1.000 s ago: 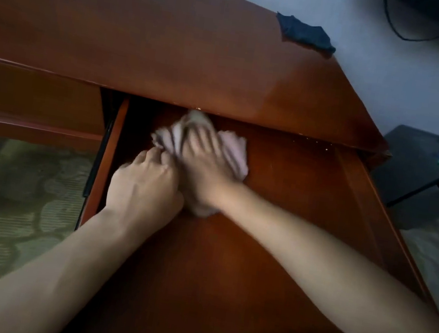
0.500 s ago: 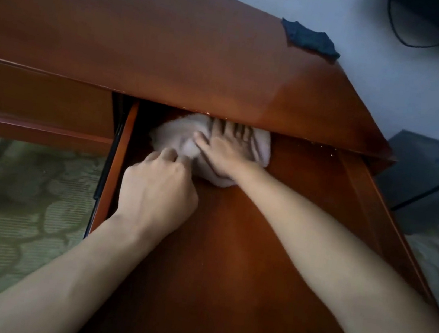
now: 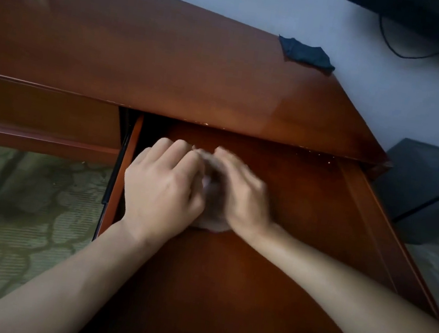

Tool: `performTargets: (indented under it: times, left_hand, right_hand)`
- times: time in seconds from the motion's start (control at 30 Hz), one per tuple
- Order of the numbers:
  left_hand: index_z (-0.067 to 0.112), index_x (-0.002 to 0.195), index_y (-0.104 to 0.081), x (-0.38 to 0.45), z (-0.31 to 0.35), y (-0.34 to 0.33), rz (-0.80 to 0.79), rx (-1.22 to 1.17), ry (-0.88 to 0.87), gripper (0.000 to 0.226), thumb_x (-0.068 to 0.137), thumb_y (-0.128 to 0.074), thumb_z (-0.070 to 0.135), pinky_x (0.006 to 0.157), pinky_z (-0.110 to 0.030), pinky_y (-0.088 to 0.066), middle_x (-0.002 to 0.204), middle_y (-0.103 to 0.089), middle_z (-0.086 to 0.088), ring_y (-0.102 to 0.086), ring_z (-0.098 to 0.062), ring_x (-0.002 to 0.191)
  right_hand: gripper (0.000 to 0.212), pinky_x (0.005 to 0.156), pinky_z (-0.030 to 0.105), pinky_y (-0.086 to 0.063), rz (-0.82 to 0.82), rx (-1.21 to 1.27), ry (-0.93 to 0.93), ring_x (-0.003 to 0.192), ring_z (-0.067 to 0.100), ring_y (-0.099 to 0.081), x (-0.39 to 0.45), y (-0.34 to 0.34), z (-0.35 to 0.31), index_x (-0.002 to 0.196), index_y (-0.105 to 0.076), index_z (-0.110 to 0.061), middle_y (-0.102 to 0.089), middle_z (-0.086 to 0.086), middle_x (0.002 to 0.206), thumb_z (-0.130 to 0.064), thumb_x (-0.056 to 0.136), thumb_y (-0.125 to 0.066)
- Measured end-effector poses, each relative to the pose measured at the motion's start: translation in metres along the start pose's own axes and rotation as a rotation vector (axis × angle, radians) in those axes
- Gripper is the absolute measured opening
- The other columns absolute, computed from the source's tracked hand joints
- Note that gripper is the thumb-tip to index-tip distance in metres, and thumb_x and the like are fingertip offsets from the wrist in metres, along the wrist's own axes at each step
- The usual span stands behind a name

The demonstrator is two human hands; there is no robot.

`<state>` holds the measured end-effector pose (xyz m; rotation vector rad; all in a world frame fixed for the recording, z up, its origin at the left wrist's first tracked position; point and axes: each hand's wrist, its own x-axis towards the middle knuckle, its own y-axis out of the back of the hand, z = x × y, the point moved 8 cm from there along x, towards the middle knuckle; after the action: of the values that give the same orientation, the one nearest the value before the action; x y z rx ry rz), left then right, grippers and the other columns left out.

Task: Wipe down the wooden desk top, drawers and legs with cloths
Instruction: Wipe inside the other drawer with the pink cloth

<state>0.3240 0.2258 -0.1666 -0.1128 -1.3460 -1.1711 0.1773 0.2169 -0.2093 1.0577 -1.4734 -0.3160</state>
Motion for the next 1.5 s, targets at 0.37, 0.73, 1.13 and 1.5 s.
performTargets:
  times: [0.37, 0.73, 1.13, 1.5]
  left_hand:
    - [0.009, 0.066, -0.058, 0.000, -0.003, 0.007, 0.066, -0.020, 0.044, 0.016, 0.078, -0.051, 0.001, 0.051, -0.042, -0.038, 0.067, -0.056, -0.004, -0.048, -0.026, 0.063]
    - [0.012, 0.068, -0.060, -0.003, -0.006, -0.013, -0.086, 0.061, 0.044, 0.016, 0.080, -0.050, 0.008, 0.054, -0.029, -0.029, 0.070, -0.057, -0.001, -0.051, -0.023, 0.065]
    - [0.015, 0.067, -0.053, -0.002, -0.004, -0.033, -0.205, 0.043, 0.072, 0.013, 0.080, -0.051, 0.011, 0.053, -0.027, -0.024, 0.069, -0.052, 0.002, -0.047, -0.019, 0.063]
    - [0.014, 0.067, -0.057, -0.002, -0.019, -0.024, -0.160, 0.044, 0.152, 0.015, 0.080, -0.049, 0.012, 0.054, -0.023, -0.017, 0.068, -0.056, 0.002, -0.051, -0.019, 0.063]
  right_hand:
    - [0.038, 0.093, 0.046, -0.052, 0.136, -0.415, -0.088, 0.108, 0.033, -0.066, 0.100, -0.029, -0.003, 0.110, -0.074, -0.014, -0.073, 0.009, 0.116, -0.038, 0.105, -0.044]
    - [0.013, 0.091, 0.028, -0.049, -0.085, -0.767, 0.337, 0.097, 0.018, -0.063, 0.085, -0.074, -0.048, 0.104, -0.060, -0.005, -0.051, 0.009, 0.106, -0.006, 0.093, -0.053]
    - [0.022, 0.073, 0.043, -0.048, 0.394, -0.415, 0.464, 0.079, 0.029, -0.064, 0.086, -0.003, -0.022, 0.118, -0.070, -0.012, -0.069, 0.004, 0.091, -0.011, 0.098, -0.062]
    - [0.058, 0.108, 0.043, -0.046, -0.095, -0.385, 0.390, 0.130, 0.030, -0.057, 0.118, -0.094, -0.040, 0.142, -0.056, -0.005, -0.058, 0.016, 0.144, -0.047, 0.105, -0.043]
